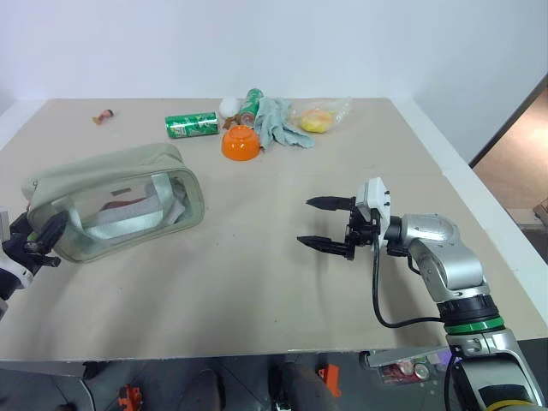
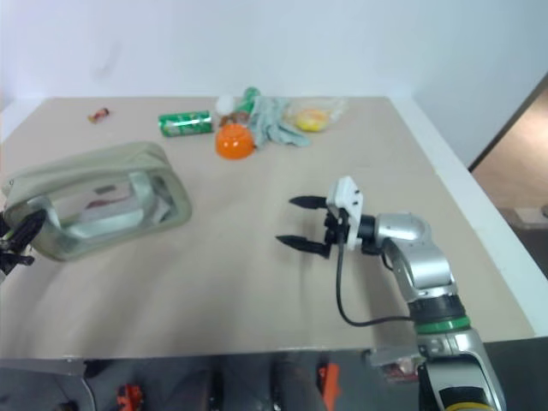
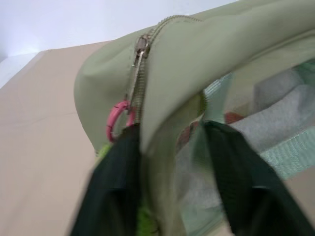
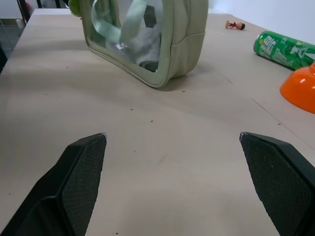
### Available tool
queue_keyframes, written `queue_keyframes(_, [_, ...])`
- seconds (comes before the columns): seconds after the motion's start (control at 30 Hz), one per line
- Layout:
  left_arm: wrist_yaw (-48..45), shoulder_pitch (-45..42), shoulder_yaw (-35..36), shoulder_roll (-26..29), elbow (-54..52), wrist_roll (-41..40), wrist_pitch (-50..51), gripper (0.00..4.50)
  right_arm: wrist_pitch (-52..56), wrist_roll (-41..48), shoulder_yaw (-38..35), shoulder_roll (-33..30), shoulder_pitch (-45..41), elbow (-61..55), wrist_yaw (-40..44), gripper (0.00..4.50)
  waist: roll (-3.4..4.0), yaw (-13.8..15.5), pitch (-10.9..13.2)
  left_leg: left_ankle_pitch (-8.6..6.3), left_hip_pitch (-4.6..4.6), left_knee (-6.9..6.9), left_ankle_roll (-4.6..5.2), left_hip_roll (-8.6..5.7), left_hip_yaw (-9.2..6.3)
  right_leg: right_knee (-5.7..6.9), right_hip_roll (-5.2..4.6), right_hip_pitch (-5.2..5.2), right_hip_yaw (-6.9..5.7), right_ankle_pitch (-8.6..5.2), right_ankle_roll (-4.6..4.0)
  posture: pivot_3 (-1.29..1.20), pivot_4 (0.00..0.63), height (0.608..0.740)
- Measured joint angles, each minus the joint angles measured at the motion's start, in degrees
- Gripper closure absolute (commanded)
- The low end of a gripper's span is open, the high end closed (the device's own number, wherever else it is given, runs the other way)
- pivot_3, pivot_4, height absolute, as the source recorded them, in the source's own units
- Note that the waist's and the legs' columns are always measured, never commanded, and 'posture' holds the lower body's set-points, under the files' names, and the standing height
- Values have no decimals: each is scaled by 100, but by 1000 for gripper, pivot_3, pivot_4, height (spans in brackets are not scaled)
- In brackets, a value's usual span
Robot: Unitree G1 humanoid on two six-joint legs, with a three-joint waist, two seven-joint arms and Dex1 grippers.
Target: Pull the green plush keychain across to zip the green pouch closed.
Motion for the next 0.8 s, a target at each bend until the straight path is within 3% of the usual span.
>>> queue_keyframes(0.1, [-172,-52,-20,25,86,54,-12,4456,-9,-18,0,-2,0,0,-17,0,0,7,0,0,0,0,0,-5,0,0,-7,1,-2,1,1,0,150,740])
queue_keyframes(0.47, [-1253,-522,-7,410,897,52,-260,4456,-15,-38,-1,-12,-1,1,-120,0,-1,9,-1,0,-4,1,0,-5,0,0,-8,0,-6,0,1,0,150,740])
queue_keyframes(0.8, [-2310,-856,-703,580,360,-533,70,4456,-130,-101,-9,-46,-11,64,-117,0,-1,-5,-1,-2,-9,-1,-3,-4,6,-3,-5,-6,3,-2,6,0,150,740])
